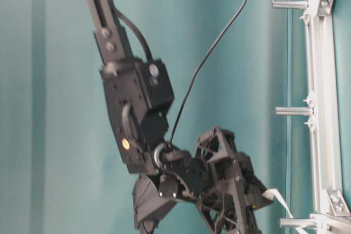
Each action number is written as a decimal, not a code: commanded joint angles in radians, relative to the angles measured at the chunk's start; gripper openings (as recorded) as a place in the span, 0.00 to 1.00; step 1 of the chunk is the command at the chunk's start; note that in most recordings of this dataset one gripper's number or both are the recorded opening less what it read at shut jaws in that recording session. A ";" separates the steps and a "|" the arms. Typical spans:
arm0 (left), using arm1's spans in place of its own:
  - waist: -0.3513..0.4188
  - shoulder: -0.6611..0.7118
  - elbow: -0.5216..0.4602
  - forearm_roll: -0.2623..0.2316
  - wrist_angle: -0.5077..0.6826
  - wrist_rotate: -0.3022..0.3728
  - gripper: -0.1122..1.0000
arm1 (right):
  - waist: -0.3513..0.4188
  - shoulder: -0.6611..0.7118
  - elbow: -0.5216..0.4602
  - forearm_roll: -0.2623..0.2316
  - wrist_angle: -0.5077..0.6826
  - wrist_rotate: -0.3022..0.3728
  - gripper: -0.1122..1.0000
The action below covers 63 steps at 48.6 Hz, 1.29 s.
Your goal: Move the cable alternately left and right between 8 pins so it hooks onto each one.
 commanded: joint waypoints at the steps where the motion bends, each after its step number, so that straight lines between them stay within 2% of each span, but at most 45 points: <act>1: -0.003 0.008 -0.020 0.002 -0.009 -0.006 0.77 | 0.017 -0.087 0.041 -0.015 -0.014 0.040 0.25; 11: -0.002 0.008 -0.020 0.002 -0.009 -0.006 0.77 | 0.026 -0.163 0.167 -0.018 -0.112 0.115 0.25; 22: -0.003 0.009 -0.020 0.000 -0.009 -0.006 0.77 | 0.026 -0.222 0.267 0.018 -0.296 0.117 0.25; 43: -0.002 0.009 -0.020 0.002 -0.009 -0.006 0.77 | 0.048 -0.242 0.322 0.026 -0.305 0.115 0.25; 50: -0.002 0.008 -0.020 0.000 -0.009 -0.006 0.77 | 0.061 -0.278 0.399 0.041 -0.284 0.127 0.25; 63: -0.003 0.009 -0.020 0.000 -0.009 -0.006 0.77 | 0.066 -0.390 0.543 0.041 -0.270 0.178 0.25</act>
